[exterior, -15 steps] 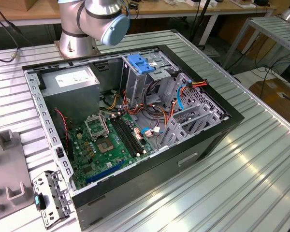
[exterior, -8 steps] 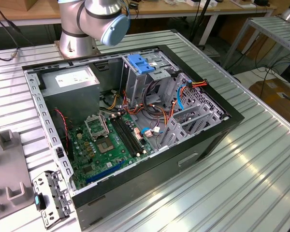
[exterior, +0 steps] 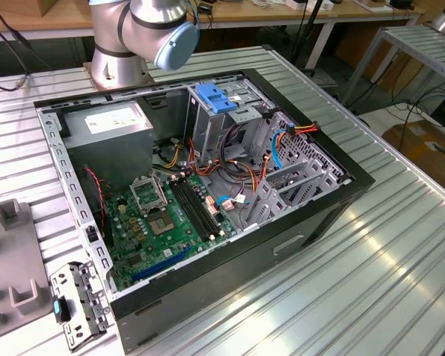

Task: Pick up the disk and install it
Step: 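Pick up the disk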

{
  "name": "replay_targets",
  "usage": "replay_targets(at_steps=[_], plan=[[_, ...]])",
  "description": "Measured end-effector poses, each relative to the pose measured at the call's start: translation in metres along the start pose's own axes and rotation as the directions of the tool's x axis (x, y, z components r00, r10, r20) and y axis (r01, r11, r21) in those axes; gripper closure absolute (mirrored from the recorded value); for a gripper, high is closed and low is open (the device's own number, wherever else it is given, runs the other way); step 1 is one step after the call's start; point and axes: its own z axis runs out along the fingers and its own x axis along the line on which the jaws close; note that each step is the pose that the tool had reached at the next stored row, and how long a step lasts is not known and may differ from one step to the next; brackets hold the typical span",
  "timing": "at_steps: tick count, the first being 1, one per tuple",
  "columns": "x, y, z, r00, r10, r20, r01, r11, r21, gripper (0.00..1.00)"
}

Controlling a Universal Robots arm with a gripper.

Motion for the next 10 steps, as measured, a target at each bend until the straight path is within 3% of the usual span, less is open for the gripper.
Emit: replay_targets(at_steps=[5, 10], plan=[[0.0001, 0.0, -0.0075, 1.0, 0.0, 0.0, 0.0, 1.0, -0.0002, 0.63], [0.0001, -0.0001, -0.011, 1.0, 0.0, 0.0, 0.0, 1.0, -0.0001, 0.63]])
